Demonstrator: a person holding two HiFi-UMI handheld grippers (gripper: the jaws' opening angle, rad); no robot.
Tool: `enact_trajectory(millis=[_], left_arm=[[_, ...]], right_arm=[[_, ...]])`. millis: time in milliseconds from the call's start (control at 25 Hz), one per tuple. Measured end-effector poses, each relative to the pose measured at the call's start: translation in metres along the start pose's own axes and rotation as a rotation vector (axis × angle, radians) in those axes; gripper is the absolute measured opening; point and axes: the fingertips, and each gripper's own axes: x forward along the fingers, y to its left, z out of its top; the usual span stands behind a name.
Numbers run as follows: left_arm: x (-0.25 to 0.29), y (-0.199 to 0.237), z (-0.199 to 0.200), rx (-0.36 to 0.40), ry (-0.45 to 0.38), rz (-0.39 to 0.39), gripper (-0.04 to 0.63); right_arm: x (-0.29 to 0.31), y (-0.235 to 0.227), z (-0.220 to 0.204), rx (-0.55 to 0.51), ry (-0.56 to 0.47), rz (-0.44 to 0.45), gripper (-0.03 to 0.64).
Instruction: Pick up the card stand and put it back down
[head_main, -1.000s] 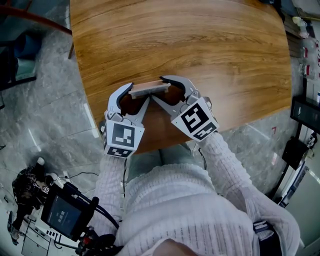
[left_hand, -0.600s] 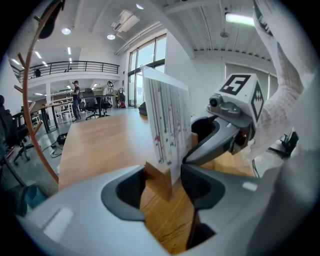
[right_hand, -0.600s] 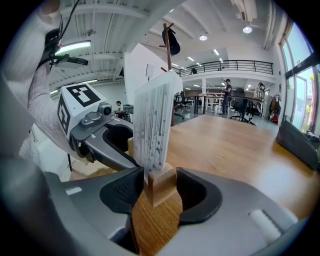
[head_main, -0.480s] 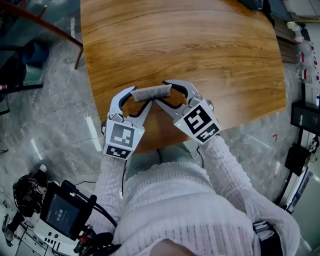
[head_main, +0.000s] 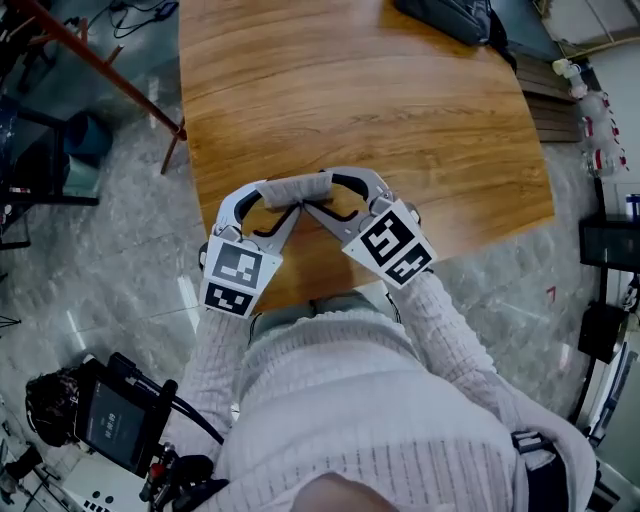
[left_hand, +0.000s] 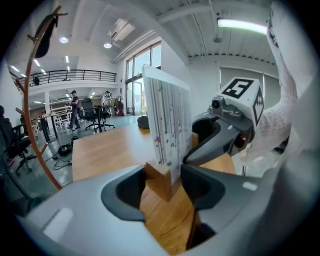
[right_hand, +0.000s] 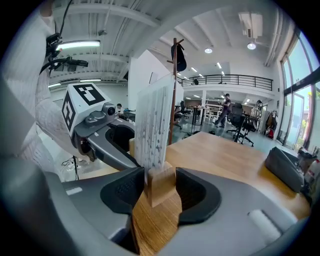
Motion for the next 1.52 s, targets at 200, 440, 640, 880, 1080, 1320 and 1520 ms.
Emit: enact_trajectory(millis=[200, 440, 640, 880, 1080, 1320, 1520], left_arm=[[-0.013, -0.004, 0.018, 0.012, -0.032, 0.002, 0.227], [-0.034, -0.01, 0.032, 0.007, -0.075, 0.009, 0.227], [-0.038, -0.012, 0.041, 0.0, -0.104, 0.013, 0.227], [-0.038, -0.009, 0.047, -0.002, -0.113, 0.029, 0.227], [-0.039, -0.006, 0.046, -0.023, -0.124, 0.036, 0.23], [-0.036, -0.01, 0.047, -0.012, -0.122, 0.03, 0.23], [-0.036, -0.011, 0.046, -0.012, -0.119, 0.03, 0.23]], right_arm=[[-0.017, 0.001, 0.016, -0.016, -0.021, -0.015, 0.198], [-0.034, 0.011, 0.034, -0.034, -0.032, -0.026, 0.196], [-0.041, 0.009, 0.04, -0.049, -0.058, -0.024, 0.196], [-0.042, 0.005, 0.044, -0.047, -0.078, -0.027, 0.196], [-0.04, 0.006, 0.047, -0.056, -0.089, -0.037, 0.196], [-0.043, 0.004, 0.043, -0.035, -0.083, -0.03, 0.196], [-0.043, 0.005, 0.041, -0.032, -0.085, -0.033, 0.196]])
